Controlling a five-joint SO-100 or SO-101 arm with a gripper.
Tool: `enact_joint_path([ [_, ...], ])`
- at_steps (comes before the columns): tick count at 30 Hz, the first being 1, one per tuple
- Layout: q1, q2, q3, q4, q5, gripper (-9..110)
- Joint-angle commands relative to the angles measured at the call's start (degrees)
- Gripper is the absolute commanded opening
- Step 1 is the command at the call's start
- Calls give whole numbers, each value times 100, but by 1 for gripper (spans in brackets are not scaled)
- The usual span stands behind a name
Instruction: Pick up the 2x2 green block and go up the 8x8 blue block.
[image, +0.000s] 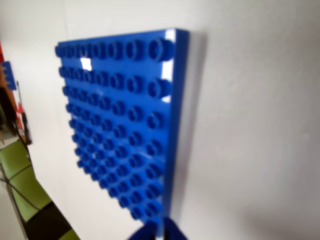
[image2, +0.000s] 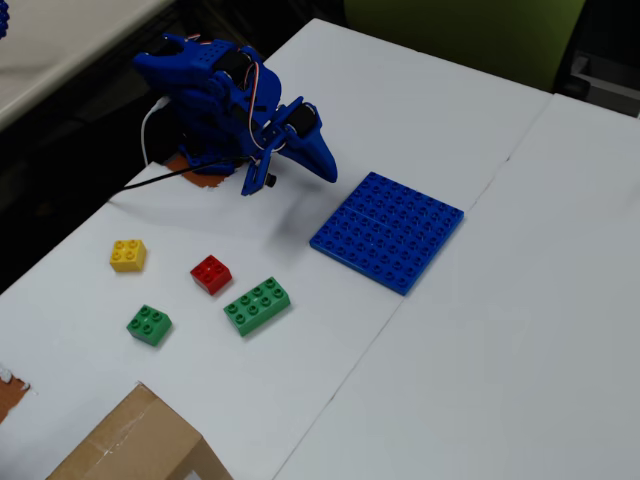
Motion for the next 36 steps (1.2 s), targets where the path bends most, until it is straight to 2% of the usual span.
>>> enact_joint_path([
  [1,18,35,35,-88,18,0],
  [8,-202,35,35,-97,-308,1],
  [10,-246,35,35,-105,-554,4],
  [11,-246,35,88,-237,-1204,4],
  [12,-211,53,158,-334,-2435,5],
  [14,-202,44,149,-141,-3357,8],
  [20,-158,44,141,580,-6750,2],
  [27,396,26,18,835,-9448,1],
  [31,606,-79,-255,1011,-10063,0],
  [34,993,-1477,-1494,1591,-10837,0],
  [36,1230,-2646,-2848,2514,-11320,0],
])
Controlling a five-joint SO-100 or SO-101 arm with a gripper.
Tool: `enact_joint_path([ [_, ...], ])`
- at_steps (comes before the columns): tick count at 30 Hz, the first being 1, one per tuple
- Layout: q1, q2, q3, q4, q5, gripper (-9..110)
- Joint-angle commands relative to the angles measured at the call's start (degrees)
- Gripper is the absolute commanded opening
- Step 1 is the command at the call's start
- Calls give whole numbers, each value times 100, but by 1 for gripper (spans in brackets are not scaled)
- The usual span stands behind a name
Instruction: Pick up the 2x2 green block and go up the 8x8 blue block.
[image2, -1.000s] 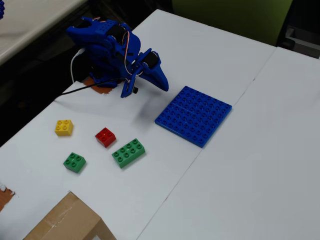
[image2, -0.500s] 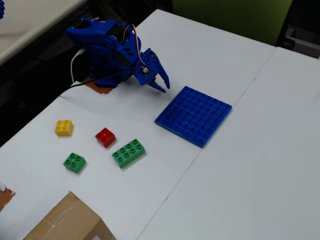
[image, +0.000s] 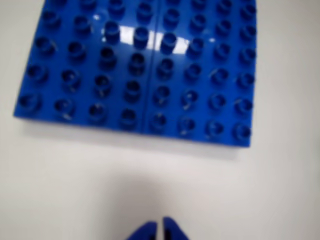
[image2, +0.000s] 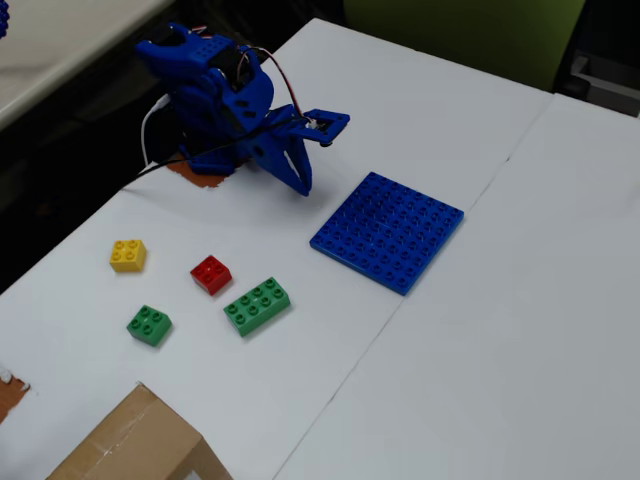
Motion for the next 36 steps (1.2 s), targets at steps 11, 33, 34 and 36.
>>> enact_joint_path([
  [11,2294,-4061,-6073,4166,-2522,8],
  [33,5370,-9369,-10468,3182,-4535,32],
  [34,5449,-9606,-10644,3050,-4808,32],
  [36,5643,-9905,-10723,2575,-5317,32],
])
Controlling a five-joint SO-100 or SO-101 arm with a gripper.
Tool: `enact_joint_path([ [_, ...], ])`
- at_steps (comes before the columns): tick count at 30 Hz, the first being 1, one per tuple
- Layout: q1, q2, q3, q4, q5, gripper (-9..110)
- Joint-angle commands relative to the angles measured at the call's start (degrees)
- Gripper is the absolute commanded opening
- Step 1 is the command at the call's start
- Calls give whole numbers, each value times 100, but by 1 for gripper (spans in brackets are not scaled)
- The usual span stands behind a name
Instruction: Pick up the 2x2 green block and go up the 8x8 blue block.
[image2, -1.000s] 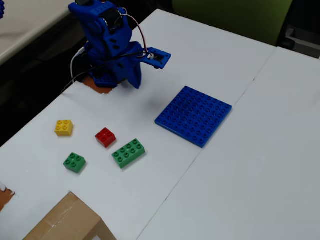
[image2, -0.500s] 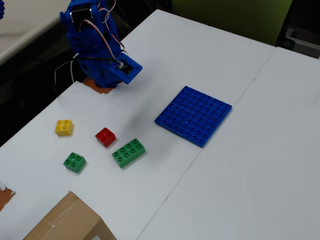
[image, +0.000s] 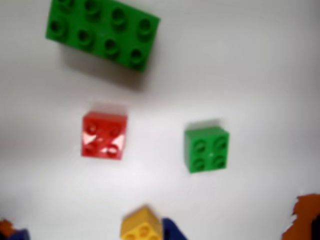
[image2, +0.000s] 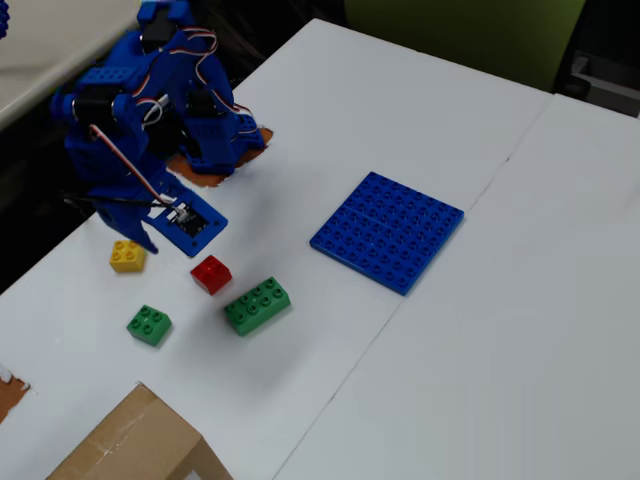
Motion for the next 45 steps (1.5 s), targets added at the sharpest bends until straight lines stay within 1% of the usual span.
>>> enact_joint_path([
  [1,316,-439,-501,-624,-765,32],
  [5,633,-1257,-1477,-703,-1529,33],
  [8,712,-1591,-1723,-1002,-1793,33],
  [15,492,-2338,-2461,-1151,-1556,32],
  [24,290,-2848,-2487,-1160,-1107,33],
  [30,290,-2944,-2487,-826,-932,33],
  [45,396,-3111,-2514,-932,-993,33],
])
